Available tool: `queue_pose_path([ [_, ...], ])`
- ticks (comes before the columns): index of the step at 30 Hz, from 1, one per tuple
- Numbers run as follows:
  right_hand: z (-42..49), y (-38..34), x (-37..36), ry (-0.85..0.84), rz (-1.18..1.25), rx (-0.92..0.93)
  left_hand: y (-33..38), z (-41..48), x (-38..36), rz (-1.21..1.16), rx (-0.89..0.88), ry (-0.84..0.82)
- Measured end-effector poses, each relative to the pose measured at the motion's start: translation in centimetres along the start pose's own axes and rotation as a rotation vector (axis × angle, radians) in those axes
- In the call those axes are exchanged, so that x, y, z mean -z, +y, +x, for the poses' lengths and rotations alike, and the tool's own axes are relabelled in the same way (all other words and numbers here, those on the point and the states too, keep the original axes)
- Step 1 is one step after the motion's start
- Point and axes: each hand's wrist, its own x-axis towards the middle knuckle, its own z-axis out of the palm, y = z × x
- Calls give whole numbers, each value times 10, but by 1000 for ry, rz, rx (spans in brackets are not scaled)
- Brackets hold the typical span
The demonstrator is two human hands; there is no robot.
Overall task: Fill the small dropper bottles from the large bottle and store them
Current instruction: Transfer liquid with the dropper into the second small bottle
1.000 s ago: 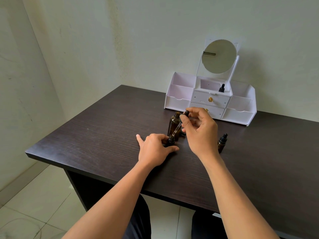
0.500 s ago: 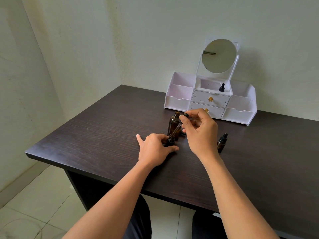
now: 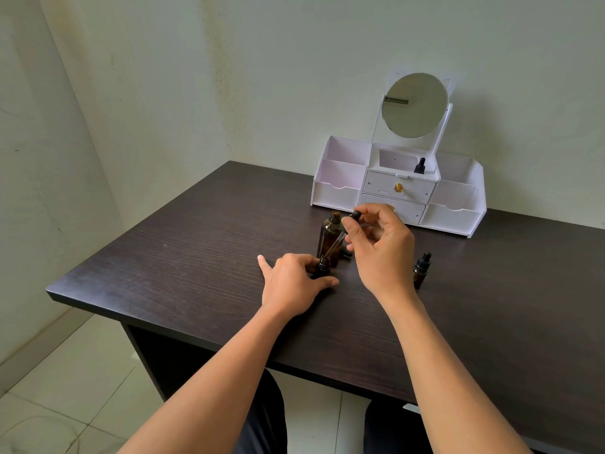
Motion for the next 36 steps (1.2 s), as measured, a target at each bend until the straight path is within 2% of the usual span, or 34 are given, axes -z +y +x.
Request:
queue_pose_path([
  [9,41,-14,3,193,56,114,1,-2,3,-16,11,-2],
  [18,59,-7,-4,116,7,132,1,-1,1,-17,10,0],
  [31,63,-13,-6,90,-67,152,2,-2,3,-17,17,-3],
  [36,62,-6,-11,15,-147,117,1,-2,2,-9,24,-8],
])
